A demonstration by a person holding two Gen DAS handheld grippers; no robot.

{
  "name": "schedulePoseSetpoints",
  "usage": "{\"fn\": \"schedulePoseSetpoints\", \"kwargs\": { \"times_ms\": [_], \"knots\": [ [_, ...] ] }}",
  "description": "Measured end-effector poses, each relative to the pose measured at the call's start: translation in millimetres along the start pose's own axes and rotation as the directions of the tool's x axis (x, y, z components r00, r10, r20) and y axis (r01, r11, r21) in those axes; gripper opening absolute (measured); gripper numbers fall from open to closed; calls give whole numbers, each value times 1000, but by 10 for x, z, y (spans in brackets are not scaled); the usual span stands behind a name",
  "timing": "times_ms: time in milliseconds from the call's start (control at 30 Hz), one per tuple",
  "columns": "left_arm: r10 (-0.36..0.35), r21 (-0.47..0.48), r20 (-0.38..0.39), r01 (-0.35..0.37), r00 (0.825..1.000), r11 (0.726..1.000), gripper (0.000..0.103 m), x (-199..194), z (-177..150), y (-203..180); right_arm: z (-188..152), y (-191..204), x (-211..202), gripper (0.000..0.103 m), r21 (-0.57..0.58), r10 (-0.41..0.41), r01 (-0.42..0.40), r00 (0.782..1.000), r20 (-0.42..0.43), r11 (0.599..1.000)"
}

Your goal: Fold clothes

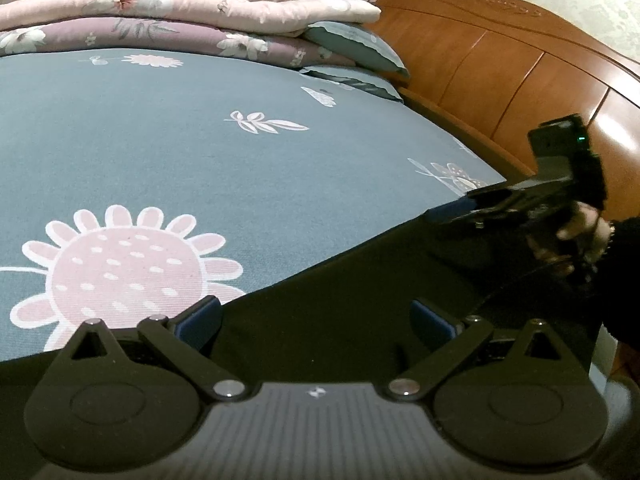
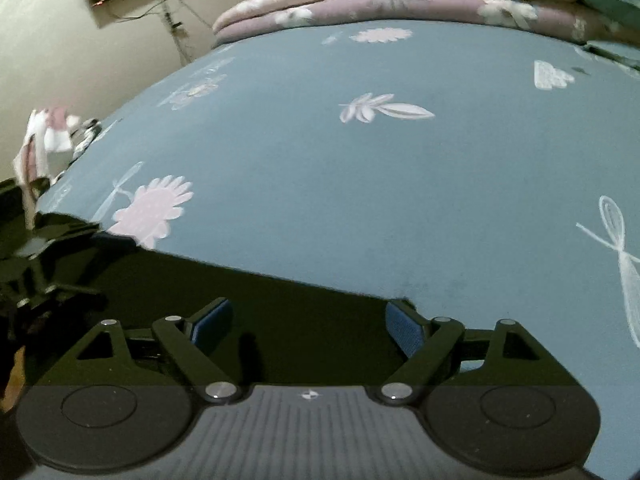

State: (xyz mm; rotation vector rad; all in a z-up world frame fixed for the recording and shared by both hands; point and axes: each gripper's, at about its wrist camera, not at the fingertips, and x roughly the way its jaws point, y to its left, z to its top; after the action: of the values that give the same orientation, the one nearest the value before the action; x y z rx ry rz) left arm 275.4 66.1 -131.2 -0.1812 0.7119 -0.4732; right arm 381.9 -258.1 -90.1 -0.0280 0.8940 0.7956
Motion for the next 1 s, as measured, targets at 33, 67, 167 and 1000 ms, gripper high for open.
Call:
{"fn": "schedulePoseSetpoints", "kwargs": {
  "times_ms": [33,67,167,1000],
  "knots": [
    [1,-1,0,-1,1000,1000,101,-2,2,-2,30,9,5,88,4,-10,10,1000,8,1000],
    [1,-2,-1,-1,1000,1000,101,-2,2,-2,54,24,-17,88,11,-24,24,999,25,1000],
    [-4,-1,-3,4,1000,1000,101,1,5,6,65,102,-184,89,32,-61,59,995,74,998],
    [187,174,-66,-173,980,969,100,-769,-290,-841,-1426,1040,-830,102,333,-438,406,899,23,851]
  ]
}}
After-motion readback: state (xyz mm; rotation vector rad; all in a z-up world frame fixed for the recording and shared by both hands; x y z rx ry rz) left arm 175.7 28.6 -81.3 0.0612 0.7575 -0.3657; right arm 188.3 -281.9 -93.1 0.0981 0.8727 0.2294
